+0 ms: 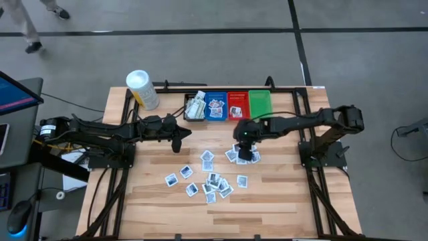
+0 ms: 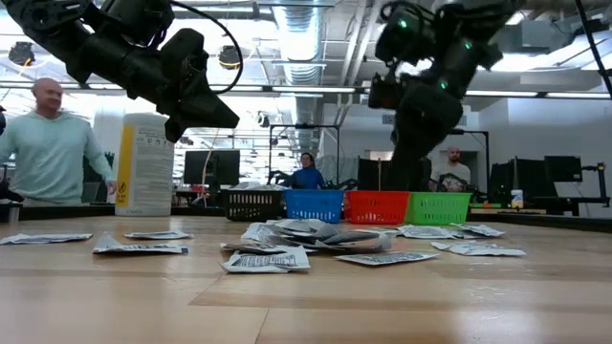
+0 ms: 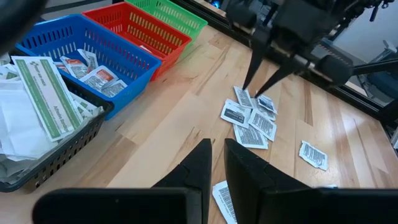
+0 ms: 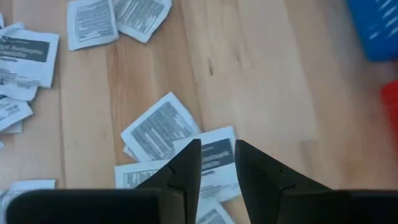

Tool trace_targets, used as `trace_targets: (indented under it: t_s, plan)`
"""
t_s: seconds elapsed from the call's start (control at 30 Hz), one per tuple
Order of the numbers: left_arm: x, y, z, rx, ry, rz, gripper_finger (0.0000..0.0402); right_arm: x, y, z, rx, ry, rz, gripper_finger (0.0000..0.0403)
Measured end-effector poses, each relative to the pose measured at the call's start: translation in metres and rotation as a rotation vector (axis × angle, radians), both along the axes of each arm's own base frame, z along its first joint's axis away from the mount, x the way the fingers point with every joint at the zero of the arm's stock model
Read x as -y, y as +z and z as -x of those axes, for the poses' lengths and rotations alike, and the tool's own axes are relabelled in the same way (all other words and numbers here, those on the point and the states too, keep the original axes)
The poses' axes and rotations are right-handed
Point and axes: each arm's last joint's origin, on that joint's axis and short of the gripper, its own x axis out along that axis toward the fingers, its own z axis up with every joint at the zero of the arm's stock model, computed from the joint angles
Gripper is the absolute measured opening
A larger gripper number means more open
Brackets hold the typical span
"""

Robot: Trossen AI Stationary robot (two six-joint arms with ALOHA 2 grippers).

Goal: Pick & Place First Aid Supplies
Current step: Put the gray towelette pack in the red bin

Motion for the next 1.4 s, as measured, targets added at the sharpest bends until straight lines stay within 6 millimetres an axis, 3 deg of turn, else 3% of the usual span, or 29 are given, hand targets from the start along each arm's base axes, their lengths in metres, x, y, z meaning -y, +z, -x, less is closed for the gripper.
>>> trace_targets:
  t_s: [0.23, 0.6, 0.77, 1.03, 1.4]
  plan:
    - [0.0, 0.0, 0.0, 0.0, 0.0, 0.0, 0.0043, -0.007, -0.03, 0.011, -0.03, -0.02, -0.036, 0.0092]
    - [0.0, 0.0, 0.0, -0.002, -0.003, -0.007, 0.0043, -0.006, -0.075, -0.005, -0.122, -0.024, -0.033, 0.0092]
    - [0.0, 0.0, 0.0, -0.002, -0.003, -0.007, 0.0043, -0.008, -0.077, -0.007, -0.121, -0.033, -0.037, 0.0074]
    - [0.0, -0.004, 0.002, -0.008, 0.0, -0.001, 0.0043, -0.008, -0.075, -0.006, -0.118, -0.033, -0.046, 0.0005]
    - [0.0, -0.004, 0.002, -0.007, 0.0, 0.0, 0.0043, -0.008, -0.066, -0.011, -0.086, -0.079, -0.081, 0.0016]
